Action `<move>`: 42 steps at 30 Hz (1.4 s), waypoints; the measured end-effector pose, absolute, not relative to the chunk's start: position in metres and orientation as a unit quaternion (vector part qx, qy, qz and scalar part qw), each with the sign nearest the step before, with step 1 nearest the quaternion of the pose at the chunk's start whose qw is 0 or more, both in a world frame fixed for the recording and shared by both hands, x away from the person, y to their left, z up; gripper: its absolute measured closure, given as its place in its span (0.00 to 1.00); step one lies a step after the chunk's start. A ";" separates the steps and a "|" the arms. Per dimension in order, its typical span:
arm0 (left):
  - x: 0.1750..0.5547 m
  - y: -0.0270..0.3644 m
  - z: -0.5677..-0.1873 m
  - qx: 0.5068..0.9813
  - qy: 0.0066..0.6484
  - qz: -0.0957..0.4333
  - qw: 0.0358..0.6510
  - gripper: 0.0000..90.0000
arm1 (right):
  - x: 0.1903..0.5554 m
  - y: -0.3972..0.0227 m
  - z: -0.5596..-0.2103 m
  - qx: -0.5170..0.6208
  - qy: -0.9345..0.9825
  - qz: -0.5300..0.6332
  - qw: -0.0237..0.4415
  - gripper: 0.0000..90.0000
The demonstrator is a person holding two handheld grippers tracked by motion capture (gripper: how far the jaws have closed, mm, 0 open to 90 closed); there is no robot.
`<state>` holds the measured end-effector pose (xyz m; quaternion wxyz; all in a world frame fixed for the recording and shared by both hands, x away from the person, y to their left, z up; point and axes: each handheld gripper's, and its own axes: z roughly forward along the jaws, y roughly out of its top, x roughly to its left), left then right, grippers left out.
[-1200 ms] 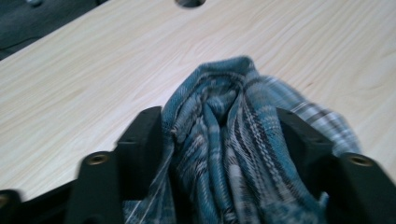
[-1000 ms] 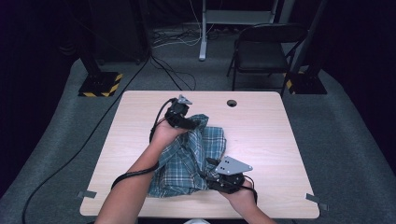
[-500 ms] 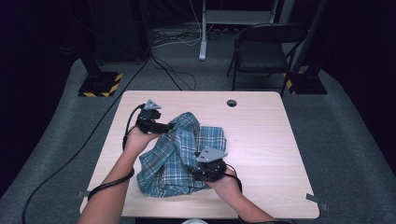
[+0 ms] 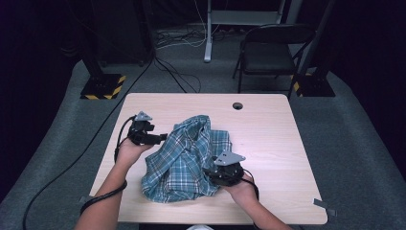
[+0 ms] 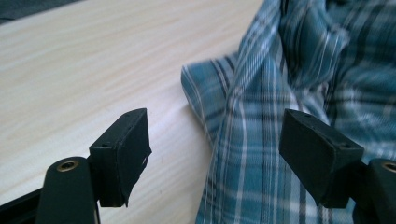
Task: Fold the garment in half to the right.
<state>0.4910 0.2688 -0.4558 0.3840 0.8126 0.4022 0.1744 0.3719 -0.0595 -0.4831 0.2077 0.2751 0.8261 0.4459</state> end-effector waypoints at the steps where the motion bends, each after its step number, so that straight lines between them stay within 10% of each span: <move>1: 0.490 0.269 -0.459 0.816 0.401 0.173 0.379 0.27 | 0.372 -0.060 -0.484 0.275 0.826 0.445 0.209 0.48; 26: 0.461 0.298 -0.522 0.849 0.401 0.140 0.316 0.51 | 0.382 -0.058 -0.479 0.280 0.811 0.464 0.221 0.45; 35: 0.455 0.294 -0.524 0.850 0.388 0.138 0.330 0.93 | 0.390 -0.061 -0.472 0.281 0.805 0.472 0.226 0.44; 42: 0.439 0.292 -0.495 0.840 0.376 0.156 0.360 0.97 | 0.397 -0.069 -0.469 0.287 0.799 0.475 0.230 0.44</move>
